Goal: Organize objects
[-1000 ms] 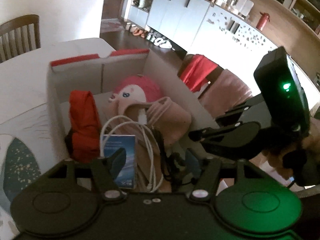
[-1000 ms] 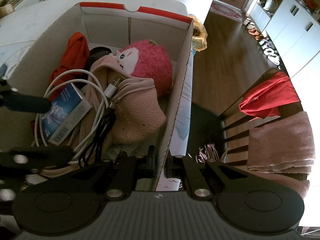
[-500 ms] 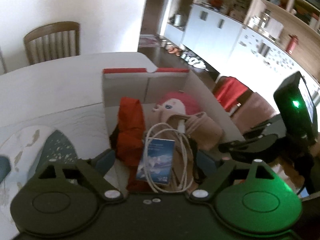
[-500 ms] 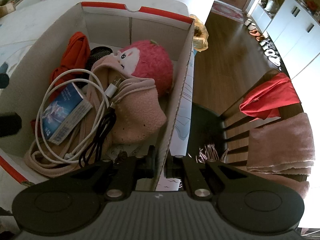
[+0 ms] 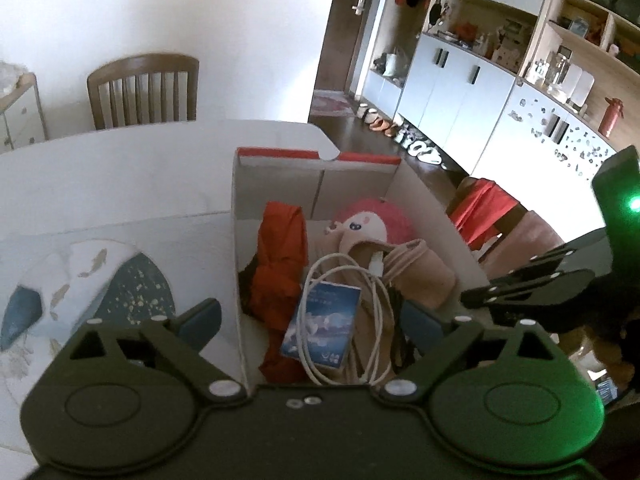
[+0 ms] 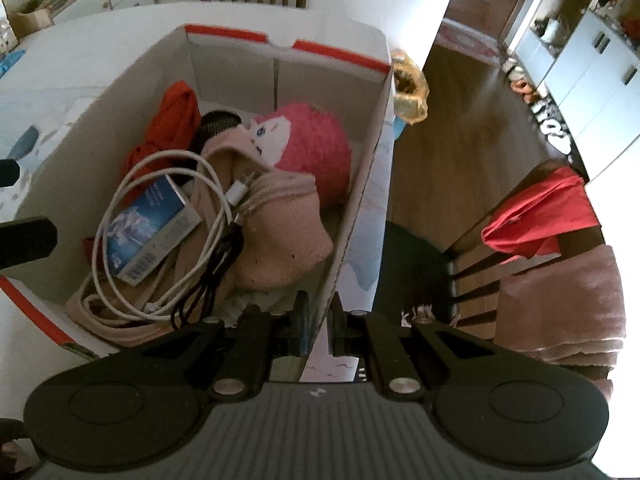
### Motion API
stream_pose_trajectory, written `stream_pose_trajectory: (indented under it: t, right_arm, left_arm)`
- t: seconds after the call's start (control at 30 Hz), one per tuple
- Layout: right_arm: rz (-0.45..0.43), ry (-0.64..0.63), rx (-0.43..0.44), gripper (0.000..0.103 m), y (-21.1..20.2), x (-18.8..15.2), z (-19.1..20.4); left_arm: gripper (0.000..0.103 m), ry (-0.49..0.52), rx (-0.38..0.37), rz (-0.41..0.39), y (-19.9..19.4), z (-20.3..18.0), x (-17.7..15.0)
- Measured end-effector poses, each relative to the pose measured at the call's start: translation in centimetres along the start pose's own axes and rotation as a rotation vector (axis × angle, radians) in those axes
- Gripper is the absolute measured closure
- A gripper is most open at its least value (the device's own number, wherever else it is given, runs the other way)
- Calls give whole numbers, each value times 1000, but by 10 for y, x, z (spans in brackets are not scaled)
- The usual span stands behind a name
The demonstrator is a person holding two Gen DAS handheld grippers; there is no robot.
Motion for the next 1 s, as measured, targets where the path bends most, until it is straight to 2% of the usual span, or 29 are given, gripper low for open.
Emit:
stream_pose_trajectory:
  t: [0.1, 0.37, 0.57, 0.7, 1.0]
  right_arm:
    - [-40, 16, -10, 95, -14, 2, 0]
    - [-189, 62, -20, 90, -61, -4, 16]
    - [-273, 85, -62, 71, -90, -15, 36]
    - [-297, 123, -74, 52, -103, -22, 45]
    - [-398, 137, -104, 33, -129, -39, 67]
  left_arm:
    - [2, 21, -6, -21, -6, 1, 2]
    - [1, 57, -30, -37, -22, 13, 4]
    - [1, 58, -71, -52, -35, 24, 1]
    - [1, 71, -92, -59, -44, 27, -3]
    - [1, 91, -146, -80, -61, 29, -10]
Point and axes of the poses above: each gripper's, at about its wrist camera, not at the fingertips, and y roughly the way its jaws point, z to its left, x to its top, the point moved 2 cm from there along y, roughly the way its jaws point, and after that the axes turned 8 degrees about -z, right-handed, at the moved point
